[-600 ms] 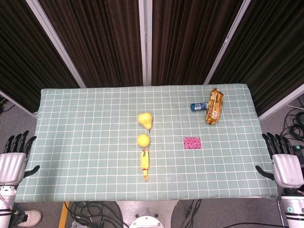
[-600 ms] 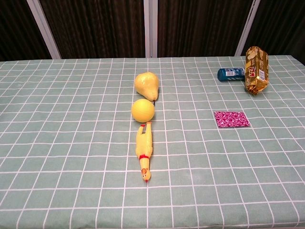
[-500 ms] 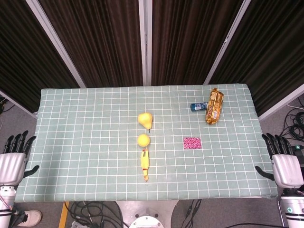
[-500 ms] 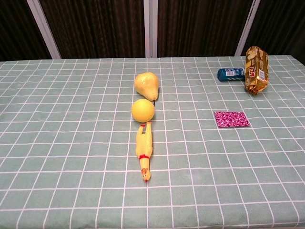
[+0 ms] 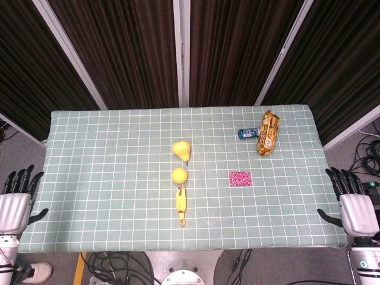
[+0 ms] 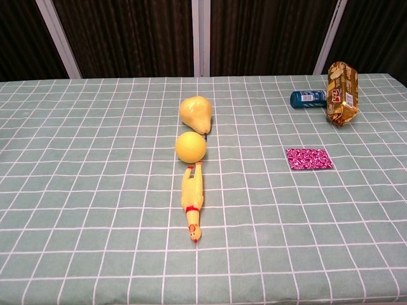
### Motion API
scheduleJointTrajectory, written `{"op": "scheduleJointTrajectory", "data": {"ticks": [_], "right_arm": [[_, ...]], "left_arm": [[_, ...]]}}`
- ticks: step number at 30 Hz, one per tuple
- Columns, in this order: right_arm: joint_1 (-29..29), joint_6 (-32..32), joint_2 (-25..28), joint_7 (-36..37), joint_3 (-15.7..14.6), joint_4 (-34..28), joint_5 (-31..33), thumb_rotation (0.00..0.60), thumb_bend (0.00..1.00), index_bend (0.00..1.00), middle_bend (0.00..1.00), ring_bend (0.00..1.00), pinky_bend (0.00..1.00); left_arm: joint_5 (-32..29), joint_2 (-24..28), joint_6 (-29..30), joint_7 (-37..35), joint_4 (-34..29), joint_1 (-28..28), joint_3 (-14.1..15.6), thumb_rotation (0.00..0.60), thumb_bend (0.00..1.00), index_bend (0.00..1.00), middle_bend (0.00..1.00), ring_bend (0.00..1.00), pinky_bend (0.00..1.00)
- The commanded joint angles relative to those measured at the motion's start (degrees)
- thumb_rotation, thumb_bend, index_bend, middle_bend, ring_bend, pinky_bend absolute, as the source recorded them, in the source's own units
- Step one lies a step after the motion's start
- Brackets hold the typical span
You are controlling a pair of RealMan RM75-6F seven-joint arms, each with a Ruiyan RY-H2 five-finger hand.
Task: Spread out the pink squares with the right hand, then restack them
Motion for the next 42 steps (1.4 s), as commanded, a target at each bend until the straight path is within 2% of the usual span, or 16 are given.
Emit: {"op": "scheduleJointTrajectory", "data": {"ticks": [1,6,14,19,24,30,42], "right_arm": [[1.38,-1.50,-0.65,0.24,0.31,0.10,-0.54,0.600,0.16,0.10,0.07,0.00,0.00],[6.17,-7.96,-2.95,-2.60,1.31,0.21,-0.06,0.590,0.33,0.20,0.07,0.00,0.00],[15.33,-22.54,-10.99,-1.47,3.52,6.14,6.09,0.409,0.49,0.31,0.06,0.00,0.00],[20.81,-30.82,-17.30,-2.06,4.82,12.98,11.03,0.359,0.50,0.31,0.05,0.00,0.00],[24.41,-35.15,-22.42,-2.23,5.25,19.34,13.08,0.346,0.50,0.31,0.05,0.00,0.00],[27.19,-37.92,-27.09,-0.06,5.15,26.24,13.30,0.345,0.50,0.31,0.05,0.00,0.00],[29.81,-40.26,-31.06,3.50,3.37,33.19,11.22,0.348,0.50,0.31,0.05,0.00,0.00]], "left_arm": [[-0.04,0.08,-0.40,-0.07,-0.08,-0.20,-0.02,0.600,0.00,0.18,0.13,0.07,0.08],[0.08,0.08,-0.51,-0.17,-0.01,-0.31,-0.08,0.600,0.00,0.18,0.13,0.07,0.08],[-0.09,0.07,-0.03,-0.89,0.01,0.44,0.28,0.600,0.00,0.18,0.13,0.07,0.08],[-0.33,0.09,-0.22,-1.42,0.33,0.68,0.41,0.600,0.00,0.18,0.13,0.07,0.08],[-0.37,0.11,-0.34,-1.55,0.42,0.73,0.43,0.600,0.00,0.18,0.13,0.07,0.08],[-0.71,0.32,-0.50,-1.42,0.07,0.87,0.42,0.600,0.00,0.18,0.13,0.07,0.08],[-0.64,0.77,-1.01,-0.48,-0.78,0.41,0.16,0.600,0.00,0.18,0.13,0.07,0.08]]}}
